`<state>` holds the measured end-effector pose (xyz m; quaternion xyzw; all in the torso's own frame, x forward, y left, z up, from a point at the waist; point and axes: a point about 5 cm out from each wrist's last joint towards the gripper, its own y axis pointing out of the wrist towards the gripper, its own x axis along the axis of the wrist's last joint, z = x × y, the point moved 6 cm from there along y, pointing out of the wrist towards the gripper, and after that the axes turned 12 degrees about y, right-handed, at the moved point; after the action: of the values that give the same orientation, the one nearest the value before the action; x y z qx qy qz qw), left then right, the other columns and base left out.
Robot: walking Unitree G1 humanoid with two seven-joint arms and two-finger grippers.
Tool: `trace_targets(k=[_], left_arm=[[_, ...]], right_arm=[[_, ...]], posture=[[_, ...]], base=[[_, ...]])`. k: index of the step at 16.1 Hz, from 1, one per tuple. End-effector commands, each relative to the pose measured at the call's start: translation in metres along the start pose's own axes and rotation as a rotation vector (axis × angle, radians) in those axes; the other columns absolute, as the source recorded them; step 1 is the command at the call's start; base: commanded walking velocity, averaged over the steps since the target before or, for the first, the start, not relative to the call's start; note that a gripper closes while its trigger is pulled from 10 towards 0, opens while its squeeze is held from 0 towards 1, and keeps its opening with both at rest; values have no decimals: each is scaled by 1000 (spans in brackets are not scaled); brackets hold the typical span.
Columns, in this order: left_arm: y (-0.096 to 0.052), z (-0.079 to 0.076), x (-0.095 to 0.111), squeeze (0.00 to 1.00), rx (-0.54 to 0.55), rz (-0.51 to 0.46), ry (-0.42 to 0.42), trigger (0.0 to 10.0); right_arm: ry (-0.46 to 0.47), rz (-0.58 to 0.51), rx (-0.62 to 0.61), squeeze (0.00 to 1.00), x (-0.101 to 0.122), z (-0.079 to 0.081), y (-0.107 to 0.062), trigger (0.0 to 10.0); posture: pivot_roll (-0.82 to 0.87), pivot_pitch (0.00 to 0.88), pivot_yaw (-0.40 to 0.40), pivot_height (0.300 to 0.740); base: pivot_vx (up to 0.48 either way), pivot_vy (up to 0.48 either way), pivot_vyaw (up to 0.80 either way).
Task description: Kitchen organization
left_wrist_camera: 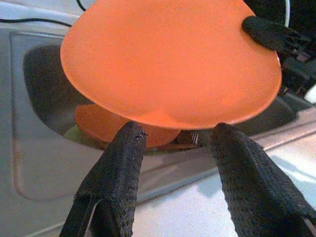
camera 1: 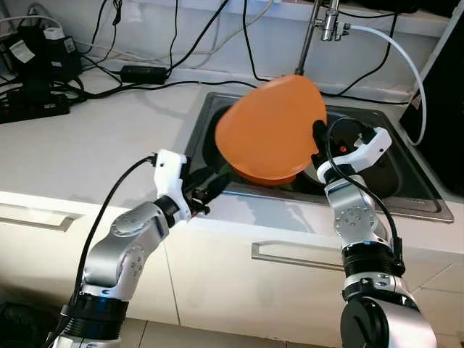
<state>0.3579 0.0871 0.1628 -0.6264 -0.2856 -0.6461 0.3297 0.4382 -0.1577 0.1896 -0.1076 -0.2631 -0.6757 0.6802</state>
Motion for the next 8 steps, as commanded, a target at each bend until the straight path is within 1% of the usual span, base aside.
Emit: trace_targets(k=[1, 3, 4, 5, 6, 7, 8], left_arm=[[-1, -5, 1, 0, -22, 8, 37, 10000], [-1, -11, 1, 0, -45, 14, 56, 10000], [-1, -16, 0, 0, -68, 27, 83, 10000], [-1, -22, 0, 0, -94, 29, 93, 10000], [-1, -28, 0, 0, -122, 32, 103, 10000], [-1, -32, -1, 0, -144, 41, 117, 10000], [-1, -34, -2, 0, -155, 49, 124, 10000]], right_arm=[[-20, -90, 22, 0, 23, 13, 8, 10000], [-108, -118, 30, 0, 28, 16, 8, 10000], [-165, -127, 47, 0, 28, 20, 8, 10000], [-196, -136, 59, 0, 27, 24, 8, 10000], [-229, -136, 78, 0, 25, 28, 8, 10000], [-306, -130, 110, 0, 20, 35, 8, 10000], [-361, -120, 126, 0, 16, 39, 8, 10000]], posture=[[122, 0, -30, 740], [122, 0, -30, 740], [122, 1, -31, 740], [122, 1, -31, 740], [122, 2, -31, 740], [122, 2, -31, 740], [123, 2, -31, 740]], base=[[0, 0, 0], [0, 0, 0], [0, 0, 0], [0, 0, 0], [0, 0, 0], [0, 0, 0], [0, 0, 0]])
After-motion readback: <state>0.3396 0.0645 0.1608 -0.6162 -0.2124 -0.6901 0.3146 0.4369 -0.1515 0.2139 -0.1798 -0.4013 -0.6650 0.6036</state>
